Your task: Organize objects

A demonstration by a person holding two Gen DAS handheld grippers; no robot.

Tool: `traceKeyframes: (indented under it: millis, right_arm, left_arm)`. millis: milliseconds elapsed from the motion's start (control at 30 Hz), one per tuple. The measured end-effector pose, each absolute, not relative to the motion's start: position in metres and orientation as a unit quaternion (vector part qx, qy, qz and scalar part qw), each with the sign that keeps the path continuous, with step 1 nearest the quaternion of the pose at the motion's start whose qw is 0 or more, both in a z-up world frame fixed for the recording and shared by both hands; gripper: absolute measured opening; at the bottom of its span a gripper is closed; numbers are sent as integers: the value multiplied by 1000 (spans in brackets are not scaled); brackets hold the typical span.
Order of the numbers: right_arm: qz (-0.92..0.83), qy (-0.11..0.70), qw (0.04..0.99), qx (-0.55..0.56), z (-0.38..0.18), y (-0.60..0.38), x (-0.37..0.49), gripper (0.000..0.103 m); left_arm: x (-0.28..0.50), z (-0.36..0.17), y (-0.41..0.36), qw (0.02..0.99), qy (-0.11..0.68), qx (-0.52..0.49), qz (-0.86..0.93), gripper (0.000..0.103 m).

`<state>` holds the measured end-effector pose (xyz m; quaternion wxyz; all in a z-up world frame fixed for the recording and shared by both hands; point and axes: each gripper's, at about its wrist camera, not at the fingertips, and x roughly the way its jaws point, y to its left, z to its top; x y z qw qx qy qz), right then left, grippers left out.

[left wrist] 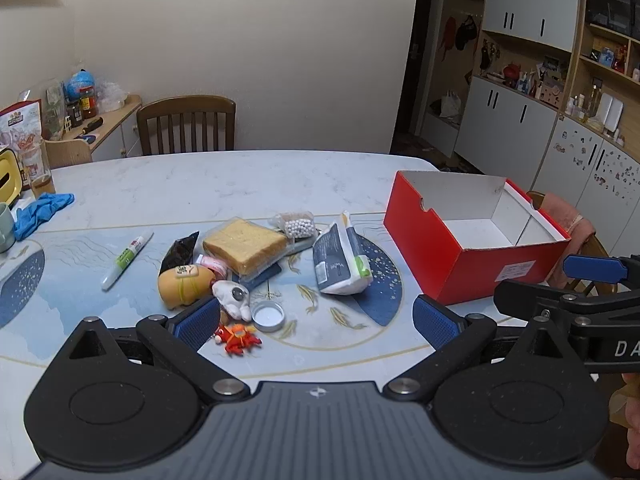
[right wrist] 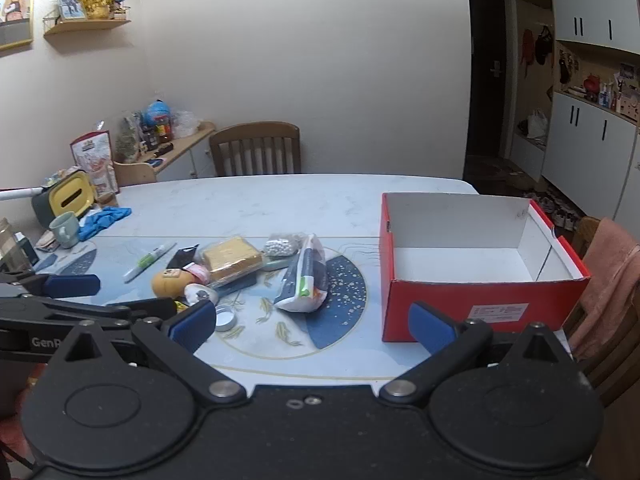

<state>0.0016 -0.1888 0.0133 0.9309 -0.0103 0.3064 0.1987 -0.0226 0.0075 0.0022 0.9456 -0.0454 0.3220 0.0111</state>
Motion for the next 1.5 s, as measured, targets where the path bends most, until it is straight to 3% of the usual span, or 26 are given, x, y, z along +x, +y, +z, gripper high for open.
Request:
traceKeyframes:
  millis: [533,1233,1500]
  right_arm:
    - [206,336,919,-22,0,-146,42,98]
    - [182,399,897,-58,-59,-89,148,86]
    - [164,421,888,-81,-85,-72,177,79]
  left_arm:
    - [29,-13,55,940,337,-46,-13,103]
    - [152,-89,175,918,394,26,47,102]
    - [188,-123,197,899,436,18,39,93]
